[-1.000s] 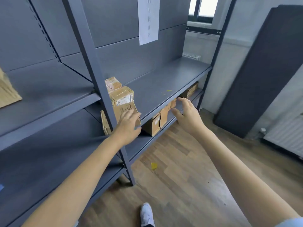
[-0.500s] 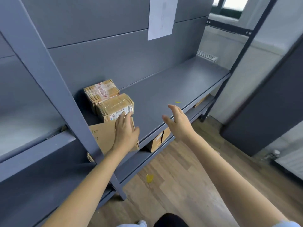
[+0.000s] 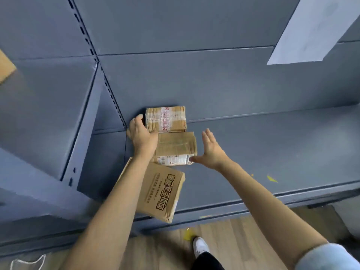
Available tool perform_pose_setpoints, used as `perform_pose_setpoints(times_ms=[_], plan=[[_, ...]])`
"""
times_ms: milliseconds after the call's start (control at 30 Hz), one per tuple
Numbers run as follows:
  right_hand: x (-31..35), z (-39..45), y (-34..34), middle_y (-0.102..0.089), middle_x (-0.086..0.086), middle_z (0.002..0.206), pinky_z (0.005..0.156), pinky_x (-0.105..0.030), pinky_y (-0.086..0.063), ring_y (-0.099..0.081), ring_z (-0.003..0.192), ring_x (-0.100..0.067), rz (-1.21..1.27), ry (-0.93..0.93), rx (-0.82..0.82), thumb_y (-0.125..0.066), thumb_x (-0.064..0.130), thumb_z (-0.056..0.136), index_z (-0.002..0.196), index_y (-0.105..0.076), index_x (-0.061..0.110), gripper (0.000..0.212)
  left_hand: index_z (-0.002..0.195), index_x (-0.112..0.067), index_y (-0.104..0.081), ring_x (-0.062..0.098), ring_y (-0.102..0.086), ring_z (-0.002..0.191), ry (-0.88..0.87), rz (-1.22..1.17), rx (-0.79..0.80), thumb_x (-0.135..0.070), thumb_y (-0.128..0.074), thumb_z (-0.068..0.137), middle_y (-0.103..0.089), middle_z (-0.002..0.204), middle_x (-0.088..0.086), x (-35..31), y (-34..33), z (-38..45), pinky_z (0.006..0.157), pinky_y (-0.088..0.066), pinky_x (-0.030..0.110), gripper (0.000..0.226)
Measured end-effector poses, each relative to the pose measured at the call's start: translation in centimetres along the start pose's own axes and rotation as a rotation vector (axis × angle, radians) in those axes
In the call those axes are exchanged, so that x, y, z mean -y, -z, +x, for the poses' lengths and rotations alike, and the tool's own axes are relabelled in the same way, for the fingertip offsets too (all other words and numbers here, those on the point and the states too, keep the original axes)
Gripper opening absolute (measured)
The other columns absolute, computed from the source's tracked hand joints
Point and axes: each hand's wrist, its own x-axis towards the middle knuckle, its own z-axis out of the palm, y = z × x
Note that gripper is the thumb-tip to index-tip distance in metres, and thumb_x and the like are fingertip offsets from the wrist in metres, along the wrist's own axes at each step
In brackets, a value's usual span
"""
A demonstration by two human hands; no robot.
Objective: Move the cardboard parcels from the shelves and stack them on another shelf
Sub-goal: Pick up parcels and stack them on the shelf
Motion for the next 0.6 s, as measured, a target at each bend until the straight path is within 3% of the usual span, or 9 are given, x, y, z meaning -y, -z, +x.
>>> perform_pose_setpoints(times_ms=[200,267,333,433,533,600], plan=[[-2.1,7.1,-0.3,0.021,-0.007,0.158,0.121,-0.04,-0.005,0.016,0.146,-0.022,-0.088,0.109,0.275,-0.082,0.039,0.069,0.149,0.017,0.007,0.13,0.151,-0.023,-0.003,0.03,0.012,0.144,-0.196,0.661,0.541,-0.016,-0.07,0.08,0.005,0.157,0.016,-2.4,-2.4,7.3,0.115,-0.005,0.055,0.099],[-2.9,8.0,-0.8,0.009,-0.006,0.16,0.119,-0.038,-0.013,0.002,0.148,-0.024,-0.025,0.134,0.321,-0.084,0.032,0.067,0.149,0.015,0.009,0.13,0.151,-0.021,0.003,0.031,0.015,0.144,-0.232,0.829,0.67,-0.028,-0.071,0.079,0.01,0.157,0.018,-2.2,-3.0,8.6,0.115,-0.002,0.056,0.104],[-3.7,8.1,-1.3,-0.017,-0.007,0.156,0.109,-0.034,-0.032,-0.026,0.139,-0.027,0.095,0.13,0.287,-0.085,0.023,0.064,0.15,0.002,0.013,0.123,0.15,-0.018,0.008,0.031,0.016,0.144,-0.278,1.002,0.755,-0.034,-0.072,0.078,0.013,0.157,0.017,-1.8,-3.8,9.4,0.116,0.0,0.056,0.109],[-4.7,7.8,-1.5,-0.039,0.0,0.13,0.086,-0.03,-0.042,-0.045,0.114,-0.022,0.277,0.101,0.23,-0.086,0.015,0.061,0.143,-0.016,0.02,0.108,0.15,-0.015,0.012,0.034,0.009,0.144,-0.352,1.145,0.751,-0.046,-0.076,0.07,0.006,0.156,0.018,-1.3,-5.0,10.5,0.116,0.001,0.054,0.122],[-6.0,6.8,-1.5,-0.036,0.008,0.123,0.082,-0.027,-0.041,-0.043,0.112,-0.018,0.41,0.077,0.198,-0.086,0.013,0.059,0.141,-0.021,0.023,0.105,0.148,-0.011,-0.004,0.036,-0.022,0.131,-0.42,1.118,0.658,-0.054,-0.08,0.057,-0.023,0.139,0.017,-1.4,-5.3,10.8,0.114,-0.016,0.049,0.126],[-7.1,5.8,-1.3,-0.037,0.006,0.127,0.082,-0.025,-0.039,-0.041,0.112,-0.014,0.465,0.043,0.167,-0.086,0.012,0.059,0.141,-0.023,0.022,0.104,0.142,-0.011,-0.02,0.031,-0.032,0.12,-0.401,1.002,0.619,-0.051,-0.082,0.055,-0.029,0.128,0.014,-2.0,-5.1,10.6,0.106,-0.03,0.042,0.114]])
